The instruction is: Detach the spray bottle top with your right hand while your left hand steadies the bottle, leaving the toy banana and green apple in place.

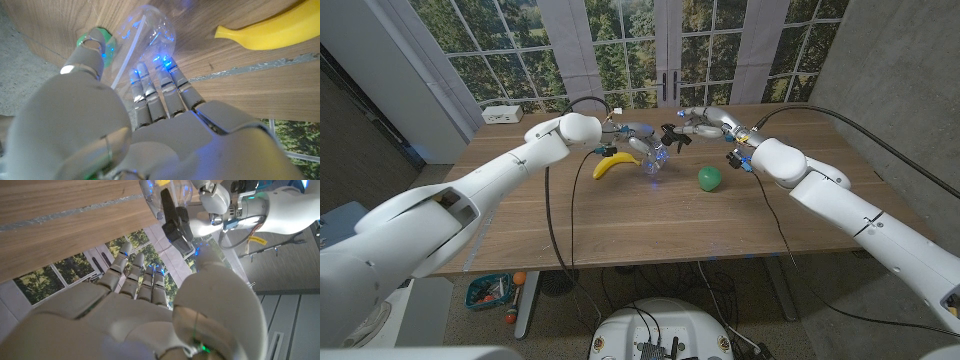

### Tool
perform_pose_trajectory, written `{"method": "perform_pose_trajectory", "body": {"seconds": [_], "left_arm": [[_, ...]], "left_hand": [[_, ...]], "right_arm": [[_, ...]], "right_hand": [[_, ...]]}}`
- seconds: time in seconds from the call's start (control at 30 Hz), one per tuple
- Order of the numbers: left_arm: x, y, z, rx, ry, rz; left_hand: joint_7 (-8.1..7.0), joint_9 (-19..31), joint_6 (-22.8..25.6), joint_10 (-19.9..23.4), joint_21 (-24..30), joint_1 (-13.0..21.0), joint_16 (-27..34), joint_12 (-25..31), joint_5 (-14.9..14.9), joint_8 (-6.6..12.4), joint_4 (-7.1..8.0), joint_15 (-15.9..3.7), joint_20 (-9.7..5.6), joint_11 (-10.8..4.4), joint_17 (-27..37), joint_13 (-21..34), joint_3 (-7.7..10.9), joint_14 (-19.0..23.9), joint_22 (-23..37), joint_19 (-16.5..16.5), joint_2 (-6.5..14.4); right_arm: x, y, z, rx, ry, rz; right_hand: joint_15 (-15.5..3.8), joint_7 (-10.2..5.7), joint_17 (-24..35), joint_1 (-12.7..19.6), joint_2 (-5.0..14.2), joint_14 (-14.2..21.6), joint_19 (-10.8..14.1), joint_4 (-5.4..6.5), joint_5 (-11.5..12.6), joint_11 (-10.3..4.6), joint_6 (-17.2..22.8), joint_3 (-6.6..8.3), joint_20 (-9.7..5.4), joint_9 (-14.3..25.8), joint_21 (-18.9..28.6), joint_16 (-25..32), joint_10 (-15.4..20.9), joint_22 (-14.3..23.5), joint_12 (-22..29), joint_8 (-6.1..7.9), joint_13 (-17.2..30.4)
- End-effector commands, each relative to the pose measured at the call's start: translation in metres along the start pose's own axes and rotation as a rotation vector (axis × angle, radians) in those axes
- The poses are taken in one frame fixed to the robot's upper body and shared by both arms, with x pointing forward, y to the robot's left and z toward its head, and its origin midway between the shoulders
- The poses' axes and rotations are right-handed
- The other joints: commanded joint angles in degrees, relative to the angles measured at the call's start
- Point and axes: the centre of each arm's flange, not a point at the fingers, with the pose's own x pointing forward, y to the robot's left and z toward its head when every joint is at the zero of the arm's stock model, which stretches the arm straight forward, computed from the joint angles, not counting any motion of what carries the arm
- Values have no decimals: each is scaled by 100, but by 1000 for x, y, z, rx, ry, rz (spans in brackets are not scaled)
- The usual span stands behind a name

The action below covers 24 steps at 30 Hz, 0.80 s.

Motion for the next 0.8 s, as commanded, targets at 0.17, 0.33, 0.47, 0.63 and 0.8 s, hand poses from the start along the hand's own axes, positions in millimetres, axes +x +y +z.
{"method": "perform_pose_trajectory", "body": {"seconds": [0.17,0.33,0.47,0.63,0.8], "left_arm": [[2,4,-1,0,-16,-2],[3,3,-1,-1,-21,-5],[4,2,-1,0,-25,-11],[5,0,0,6,-32,-17],[6,-3,-1,6,-33,-26]], "left_hand": [[161,2,1689,2415,40,484,51,301,17,24,623,-1010,-37,-316,17,548,652,259,13,26,967],[160,0,1686,2412,42,475,51,295,15,25,628,-1006,-35,-310,17,561,649,262,13,22,963],[158,-5,1690,2410,45,471,47,290,16,26,632,-1004,-38,-318,16,572,653,260,13,24,966],[146,-4,1688,2407,47,459,42,282,15,30,639,-999,-36,-316,13,583,651,256,13,21,959],[141,-5,1693,2413,50,455,39,270,16,34,640,-1002,-42,-317,12,575,654,253,12,23,959]], "right_arm": [[5,-10,-2,-191,152,-52],[6,-7,-4,-246,157,-151],[8,-3,-5,-240,143,-211],[14,6,-3,-229,117,-248],[19,14,1,-199,81,-308]], "right_hand": [[-408,-222,25,748,436,223,162,-382,13,-195,-141,277,-334,-10,61,112,-10,-28,35,101,52],[-619,-405,81,1171,654,356,276,-474,55,-332,-23,420,-504,-19,143,224,133,-28,93,177,50],[-598,-387,94,1122,620,458,366,-408,40,-304,68,352,-493,-22,199,284,226,-26,125,217,44],[-517,-280,83,870,542,591,429,-273,-3,-225,264,194,-444,-28,257,336,378,-26,175,291,35],[-465,-193,72,437,499,703,493,-82,-69,-163,385,-27,-382,-35,322,382,509,-26,207,325,26]]}}
